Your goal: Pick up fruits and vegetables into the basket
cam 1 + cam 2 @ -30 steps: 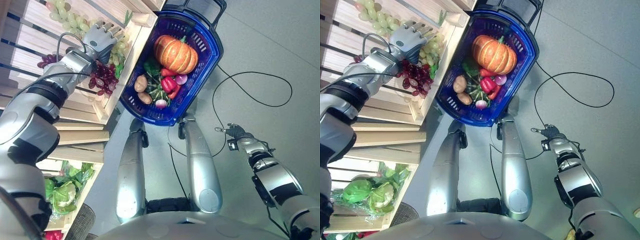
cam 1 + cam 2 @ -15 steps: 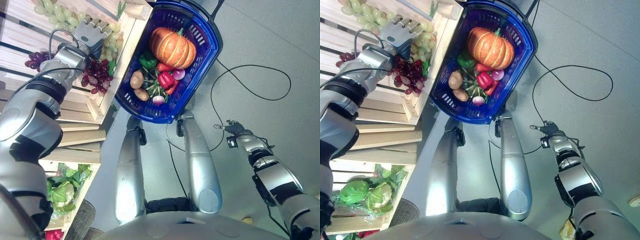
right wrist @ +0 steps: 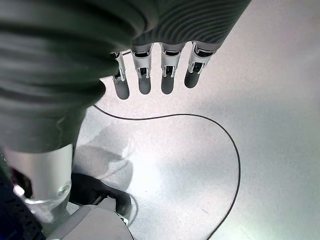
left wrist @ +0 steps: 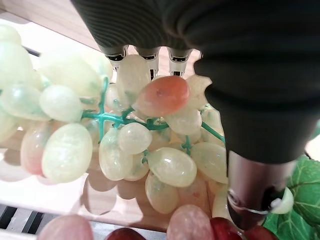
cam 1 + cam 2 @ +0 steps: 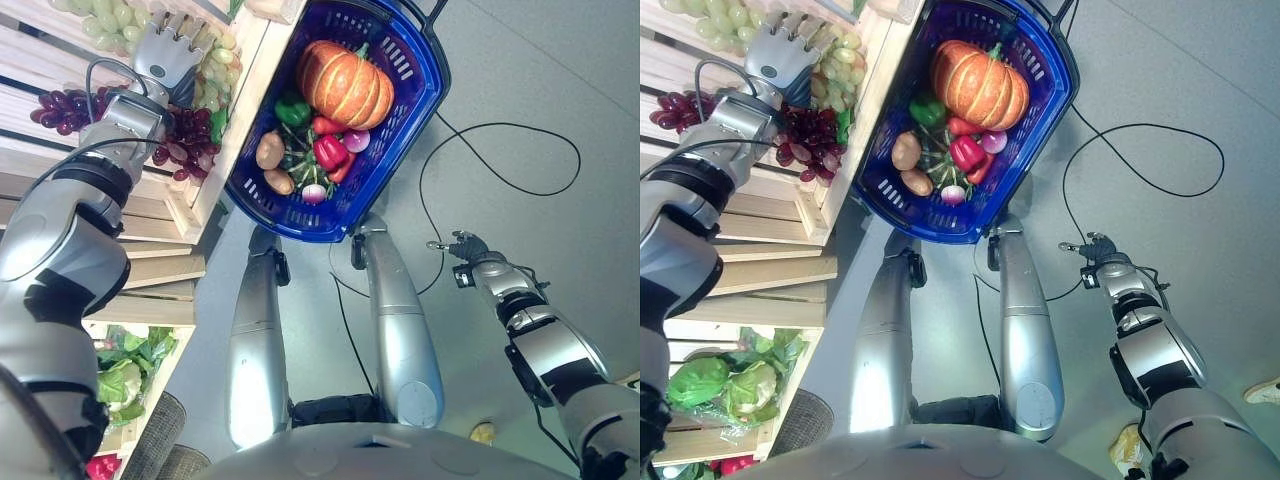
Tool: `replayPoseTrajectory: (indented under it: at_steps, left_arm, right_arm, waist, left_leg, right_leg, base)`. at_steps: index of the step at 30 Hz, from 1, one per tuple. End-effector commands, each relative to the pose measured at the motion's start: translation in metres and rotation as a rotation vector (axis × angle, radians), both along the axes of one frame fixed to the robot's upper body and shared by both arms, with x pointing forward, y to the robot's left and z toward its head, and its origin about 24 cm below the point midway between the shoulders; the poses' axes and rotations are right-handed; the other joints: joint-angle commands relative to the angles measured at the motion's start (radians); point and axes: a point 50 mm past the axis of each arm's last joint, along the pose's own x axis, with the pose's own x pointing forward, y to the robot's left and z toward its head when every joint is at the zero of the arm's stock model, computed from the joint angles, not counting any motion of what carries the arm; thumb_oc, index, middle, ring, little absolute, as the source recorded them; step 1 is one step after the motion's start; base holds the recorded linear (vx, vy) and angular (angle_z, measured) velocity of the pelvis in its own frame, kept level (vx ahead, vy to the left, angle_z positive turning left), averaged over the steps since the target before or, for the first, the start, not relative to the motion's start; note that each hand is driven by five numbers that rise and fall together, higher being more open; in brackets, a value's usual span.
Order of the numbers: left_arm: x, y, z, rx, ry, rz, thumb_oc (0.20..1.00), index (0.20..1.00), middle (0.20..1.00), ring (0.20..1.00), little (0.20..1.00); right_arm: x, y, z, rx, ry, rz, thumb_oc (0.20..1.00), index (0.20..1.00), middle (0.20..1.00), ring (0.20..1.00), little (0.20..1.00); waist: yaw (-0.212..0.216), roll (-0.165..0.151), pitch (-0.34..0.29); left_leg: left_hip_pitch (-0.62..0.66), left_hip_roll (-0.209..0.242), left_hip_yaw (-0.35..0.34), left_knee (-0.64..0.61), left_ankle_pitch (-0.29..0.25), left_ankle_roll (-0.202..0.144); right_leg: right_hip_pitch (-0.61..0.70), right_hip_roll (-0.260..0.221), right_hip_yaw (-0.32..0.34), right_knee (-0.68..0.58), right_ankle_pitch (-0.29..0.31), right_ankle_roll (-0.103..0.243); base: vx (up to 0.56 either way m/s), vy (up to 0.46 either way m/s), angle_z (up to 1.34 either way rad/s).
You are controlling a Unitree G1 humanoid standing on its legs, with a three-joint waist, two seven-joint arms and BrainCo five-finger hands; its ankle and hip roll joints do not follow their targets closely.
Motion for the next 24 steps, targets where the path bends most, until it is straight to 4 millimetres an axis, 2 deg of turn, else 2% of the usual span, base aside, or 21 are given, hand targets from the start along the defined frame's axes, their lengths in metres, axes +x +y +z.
replayPoseTrajectory:
  at_steps: [1, 15, 16, 17, 24]
  left_arm:
    - [-0.003, 0.022, -0.008, -0.041, 0.015, 0.123, 1.000, 1.000, 1.000, 1.000, 1.000]
    - [-0.004, 0.024, -0.026, -0.067, 0.075, 0.142, 1.000, 1.000, 1.000, 1.000, 1.000]
    - [-0.003, 0.025, -0.027, -0.072, 0.084, 0.151, 0.545, 0.545, 0.545, 0.545, 0.545]
    - [-0.004, 0.026, -0.029, -0.077, 0.094, 0.163, 0.200, 0.200, 0.200, 0.200, 0.200]
    - [-0.005, 0.030, -0.036, -0.101, 0.117, 0.189, 0.200, 0.200, 0.200, 0.200, 0.200]
  right_arm:
    - [-0.016, -0.014, -0.009, -0.030, 0.045, -0.044, 1.000, 1.000, 1.000, 1.000, 1.000]
    - [-0.010, -0.018, -0.002, -0.040, 0.020, -0.041, 1.000, 1.000, 1.000, 1.000, 1.000]
    - [-0.010, -0.018, -0.001, -0.039, 0.019, -0.042, 1.000, 1.000, 1.000, 1.000, 1.000]
    - [-0.009, -0.019, 0.000, -0.039, 0.017, -0.042, 1.000, 1.000, 1.000, 1.000, 1.000]
    - [-0.009, -0.019, 0.001, -0.041, 0.013, -0.041, 1.000, 1.000, 1.000, 1.000, 1.000]
  waist:
    - [0.022, -0.040, -0.036]
    - [0.023, -0.047, -0.036]
    - [0.024, -0.047, -0.036]
    - [0.024, -0.048, -0.036]
    - [0.026, -0.048, -0.036]
  left_leg:
    - [-0.028, -0.005, -0.012, 0.159, -0.132, -0.009]
    - [-0.049, -0.002, -0.014, 0.158, -0.129, -0.012]
    - [-0.051, -0.002, -0.014, 0.159, -0.129, -0.013]
    - [-0.050, -0.001, -0.014, 0.154, -0.128, -0.012]
    - [-0.054, -0.002, -0.015, 0.157, -0.129, -0.014]
  right_leg:
    - [0.025, 0.052, 0.031, -0.099, 0.075, 0.059]
    - [0.009, 0.054, 0.032, -0.102, 0.077, 0.058]
    - [0.007, 0.053, 0.032, -0.103, 0.077, 0.059]
    - [0.006, 0.053, 0.032, -0.105, 0.078, 0.060]
    - [0.004, 0.052, 0.029, -0.107, 0.080, 0.060]
  base:
    - [0.00, 0.000, 0.00]
    - [0.00, 0.001, 0.00]
    - [0.00, 0.000, 0.00]
    - [0.00, 0.000, 0.00]
    - [0.00, 0.000, 0.00]
